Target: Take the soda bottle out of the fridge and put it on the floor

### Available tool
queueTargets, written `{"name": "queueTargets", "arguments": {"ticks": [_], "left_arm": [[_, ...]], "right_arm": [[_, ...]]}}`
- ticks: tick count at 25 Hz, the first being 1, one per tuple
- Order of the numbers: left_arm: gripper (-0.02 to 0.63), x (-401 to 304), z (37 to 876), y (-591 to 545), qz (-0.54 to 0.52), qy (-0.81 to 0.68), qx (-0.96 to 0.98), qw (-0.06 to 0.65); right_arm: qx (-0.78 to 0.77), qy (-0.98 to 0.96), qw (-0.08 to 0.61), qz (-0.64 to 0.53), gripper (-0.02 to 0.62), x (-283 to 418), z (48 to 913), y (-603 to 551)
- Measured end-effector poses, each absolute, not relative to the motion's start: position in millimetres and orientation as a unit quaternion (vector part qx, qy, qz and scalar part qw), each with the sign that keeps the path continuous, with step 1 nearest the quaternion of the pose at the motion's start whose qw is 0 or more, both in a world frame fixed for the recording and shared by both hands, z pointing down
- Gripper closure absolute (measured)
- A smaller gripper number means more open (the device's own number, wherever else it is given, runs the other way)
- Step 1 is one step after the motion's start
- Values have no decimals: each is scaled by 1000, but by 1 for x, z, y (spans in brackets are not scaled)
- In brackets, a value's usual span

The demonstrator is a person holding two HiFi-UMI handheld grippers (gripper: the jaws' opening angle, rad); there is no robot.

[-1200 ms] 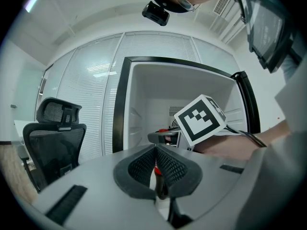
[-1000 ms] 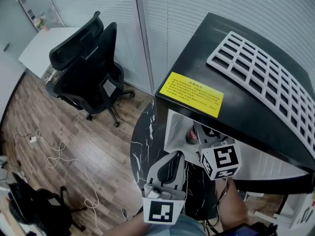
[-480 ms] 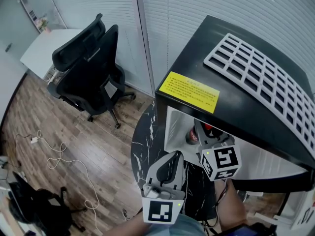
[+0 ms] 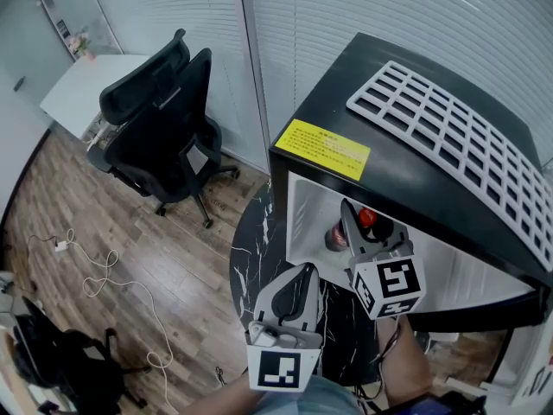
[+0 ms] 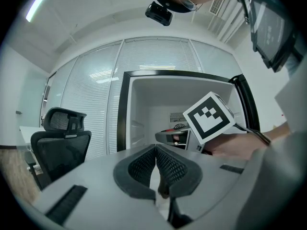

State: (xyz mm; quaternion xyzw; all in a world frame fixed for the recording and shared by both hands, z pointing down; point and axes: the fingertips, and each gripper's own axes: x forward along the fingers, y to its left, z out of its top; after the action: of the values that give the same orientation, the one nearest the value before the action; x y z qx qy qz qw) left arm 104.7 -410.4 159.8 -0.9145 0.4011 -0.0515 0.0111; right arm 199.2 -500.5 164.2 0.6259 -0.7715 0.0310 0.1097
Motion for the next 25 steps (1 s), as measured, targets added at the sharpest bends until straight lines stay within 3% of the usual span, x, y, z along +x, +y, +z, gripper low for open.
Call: {"name": "queueTargets", "arguments": {"ticks": [25], "left_arm": [[588, 90, 127, -299, -24, 448, -893, 45]], "right_arm": [[599, -796, 93, 6, 476, 185, 116, -366]]}}
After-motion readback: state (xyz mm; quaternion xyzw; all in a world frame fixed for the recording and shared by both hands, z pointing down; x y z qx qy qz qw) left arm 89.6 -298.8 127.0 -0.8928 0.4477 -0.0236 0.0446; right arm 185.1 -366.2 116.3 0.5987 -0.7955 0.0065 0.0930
